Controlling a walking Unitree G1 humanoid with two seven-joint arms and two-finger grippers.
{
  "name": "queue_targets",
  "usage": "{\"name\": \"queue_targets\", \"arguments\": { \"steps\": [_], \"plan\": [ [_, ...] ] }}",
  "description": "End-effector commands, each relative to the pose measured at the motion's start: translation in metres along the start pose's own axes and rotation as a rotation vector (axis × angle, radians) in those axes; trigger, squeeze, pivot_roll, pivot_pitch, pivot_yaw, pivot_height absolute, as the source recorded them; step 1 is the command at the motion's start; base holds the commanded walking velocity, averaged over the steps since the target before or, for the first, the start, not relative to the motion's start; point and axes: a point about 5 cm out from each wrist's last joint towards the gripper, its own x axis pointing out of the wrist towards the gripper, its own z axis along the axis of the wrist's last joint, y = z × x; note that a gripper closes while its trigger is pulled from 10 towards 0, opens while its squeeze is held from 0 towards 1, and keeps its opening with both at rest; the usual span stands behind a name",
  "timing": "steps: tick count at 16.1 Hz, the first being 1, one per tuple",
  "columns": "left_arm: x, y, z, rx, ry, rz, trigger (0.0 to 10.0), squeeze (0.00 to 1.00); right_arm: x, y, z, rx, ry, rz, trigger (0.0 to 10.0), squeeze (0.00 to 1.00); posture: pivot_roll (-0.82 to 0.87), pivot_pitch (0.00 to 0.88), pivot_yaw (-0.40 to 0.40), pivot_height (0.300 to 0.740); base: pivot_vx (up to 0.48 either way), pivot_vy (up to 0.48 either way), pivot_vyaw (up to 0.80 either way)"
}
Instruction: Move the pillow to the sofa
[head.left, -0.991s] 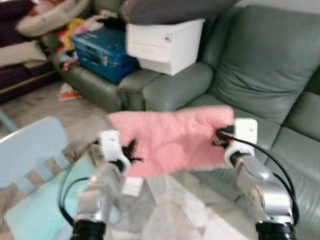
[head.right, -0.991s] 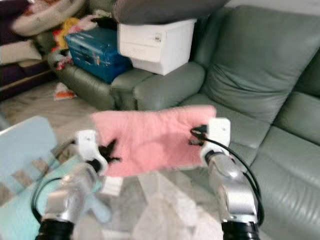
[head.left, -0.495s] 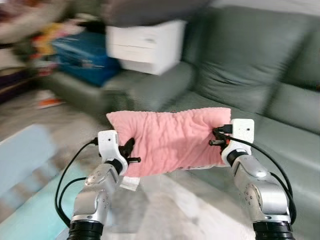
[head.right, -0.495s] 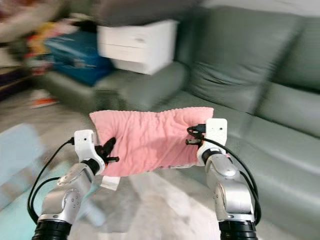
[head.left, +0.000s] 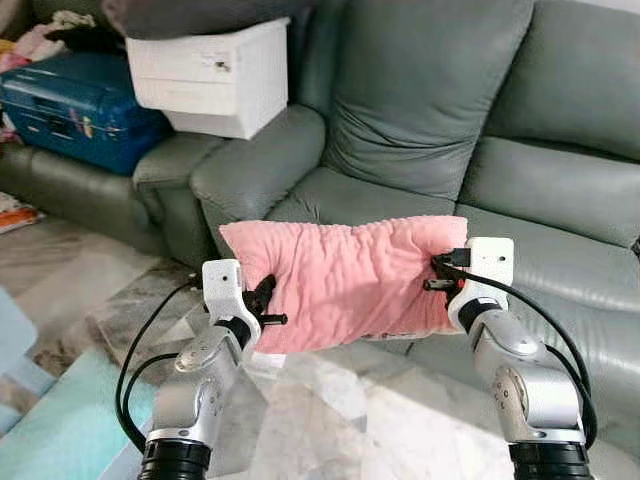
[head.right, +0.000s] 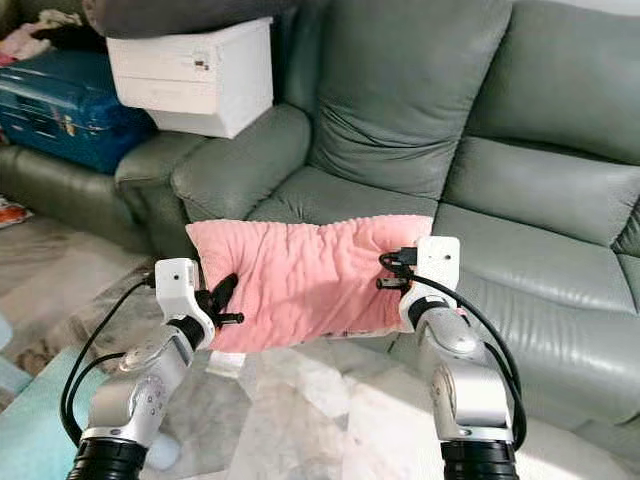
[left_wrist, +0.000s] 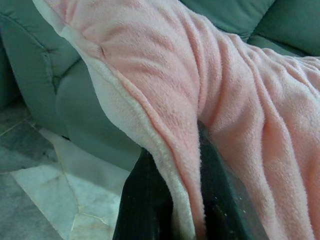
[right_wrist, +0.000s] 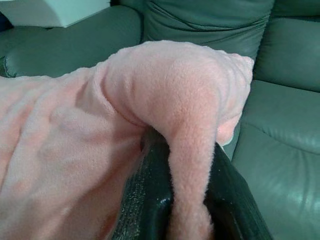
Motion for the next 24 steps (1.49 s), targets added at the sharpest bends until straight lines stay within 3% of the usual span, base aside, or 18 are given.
{"name": "queue_targets", "arguments": {
  "steps": [1, 24],
  "plan": [
    [0.0009, -0.0026, 0.0076, 0.008, -0.028, -0.019, 10.0, 0.00, 0.0009, 0.0033, 0.0076, -0.008, -0.023, 0.013, 10.0, 0.00, -0.18, 0.000, 0.012, 0.740, 0.000, 0.000, -0.78],
    [0.0018, -0.0123, 0.0015, -0.018, 0.005, -0.083, 10.0, 0.00, -0.0015, 0.0016, 0.0026, -0.018, 0.019, 0.010, 10.0, 0.00, -0.19, 0.000, 0.008, 0.740, 0.000, 0.000, -0.74]
  ]
}}
